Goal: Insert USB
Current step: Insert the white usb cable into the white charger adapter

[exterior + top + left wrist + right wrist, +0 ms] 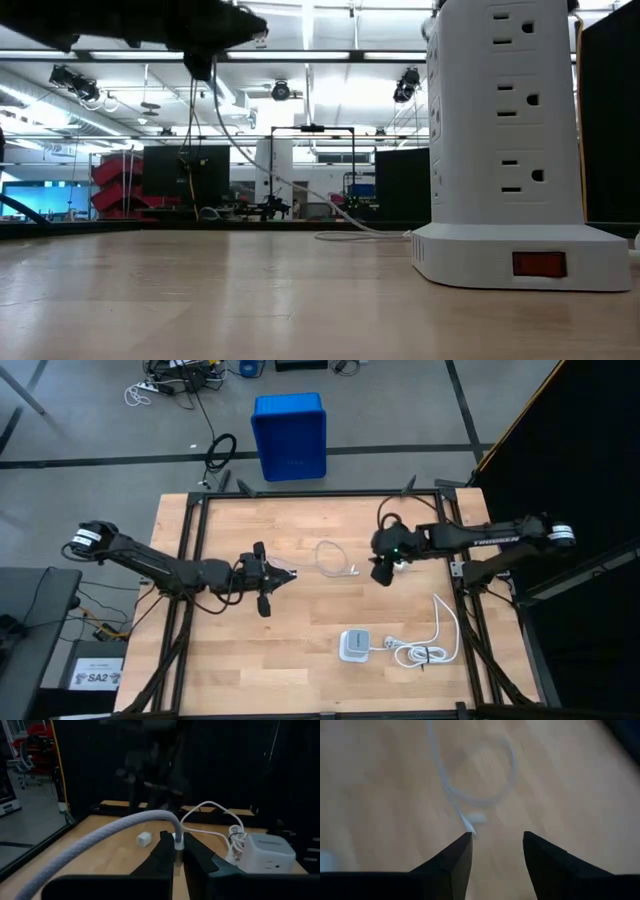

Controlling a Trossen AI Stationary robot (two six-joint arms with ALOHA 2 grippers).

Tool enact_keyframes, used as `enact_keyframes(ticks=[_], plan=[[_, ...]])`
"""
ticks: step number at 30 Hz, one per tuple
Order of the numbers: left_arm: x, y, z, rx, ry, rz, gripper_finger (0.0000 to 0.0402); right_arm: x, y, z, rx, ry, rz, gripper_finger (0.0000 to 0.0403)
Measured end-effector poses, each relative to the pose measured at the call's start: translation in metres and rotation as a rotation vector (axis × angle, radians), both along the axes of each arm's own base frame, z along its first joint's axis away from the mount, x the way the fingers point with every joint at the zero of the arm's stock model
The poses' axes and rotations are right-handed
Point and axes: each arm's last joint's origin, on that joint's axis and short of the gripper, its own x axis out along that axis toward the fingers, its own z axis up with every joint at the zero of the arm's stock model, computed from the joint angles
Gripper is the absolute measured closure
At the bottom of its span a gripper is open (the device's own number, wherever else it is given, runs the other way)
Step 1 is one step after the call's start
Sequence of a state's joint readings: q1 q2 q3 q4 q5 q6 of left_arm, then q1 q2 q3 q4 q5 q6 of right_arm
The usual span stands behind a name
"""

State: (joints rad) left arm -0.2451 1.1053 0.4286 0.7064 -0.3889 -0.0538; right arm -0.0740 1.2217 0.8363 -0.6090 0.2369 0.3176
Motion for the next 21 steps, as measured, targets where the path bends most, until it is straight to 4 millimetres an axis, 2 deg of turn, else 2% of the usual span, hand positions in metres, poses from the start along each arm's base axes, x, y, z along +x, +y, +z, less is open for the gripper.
enact_keyframes(ticks=[3,6,11,21], plan=[[-0.009,0.002,-0.014,-0.034,-0.031,-0.001,0.0401,-0.015,-0.012,-0.035,0.042,0.082,-0.072,0.0264],[-0.019,0.005,-0.029,-0.082,-0.070,-0.003,0.0401,-0.030,-0.025,-0.055,0.064,0.143,-0.163,0.0265],[-0.028,0.007,-0.040,-0.104,-0.087,0.001,0.0401,-0.037,-0.035,-0.061,0.095,0.174,-0.182,0.0254],[-0.028,0.006,-0.042,-0.094,-0.065,-0.026,0.0401,-0.043,-0.029,-0.064,0.154,0.258,-0.092,0.0195]])
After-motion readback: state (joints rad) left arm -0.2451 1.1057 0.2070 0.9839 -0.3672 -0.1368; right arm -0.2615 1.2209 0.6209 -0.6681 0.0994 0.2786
